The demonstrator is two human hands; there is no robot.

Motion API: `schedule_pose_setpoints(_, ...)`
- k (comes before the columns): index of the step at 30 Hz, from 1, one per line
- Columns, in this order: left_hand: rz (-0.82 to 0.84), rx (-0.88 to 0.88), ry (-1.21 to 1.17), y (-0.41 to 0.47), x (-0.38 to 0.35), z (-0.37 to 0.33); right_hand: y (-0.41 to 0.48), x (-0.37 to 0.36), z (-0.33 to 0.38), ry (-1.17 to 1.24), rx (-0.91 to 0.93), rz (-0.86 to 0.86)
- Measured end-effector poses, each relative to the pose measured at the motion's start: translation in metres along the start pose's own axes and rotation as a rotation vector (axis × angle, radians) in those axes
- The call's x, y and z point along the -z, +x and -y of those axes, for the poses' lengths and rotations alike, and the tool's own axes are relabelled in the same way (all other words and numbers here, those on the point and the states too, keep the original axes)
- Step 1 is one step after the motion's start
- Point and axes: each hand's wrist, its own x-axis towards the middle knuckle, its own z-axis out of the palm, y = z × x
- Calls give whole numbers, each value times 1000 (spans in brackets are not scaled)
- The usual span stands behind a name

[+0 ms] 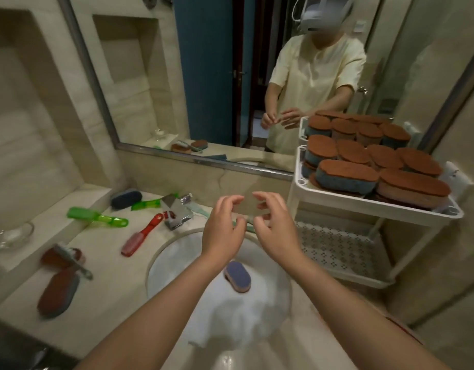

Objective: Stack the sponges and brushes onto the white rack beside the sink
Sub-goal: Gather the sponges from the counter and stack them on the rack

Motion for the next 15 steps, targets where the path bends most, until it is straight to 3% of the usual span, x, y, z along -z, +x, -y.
schedule_pose_setpoints(9,371,277,105,-15,8,92,-21,-76,-53,-145,-316,241)
schedule_pose_setpoints(15,523,426,71,-21,-9,136,-29,-110,-92,-176,-467,347)
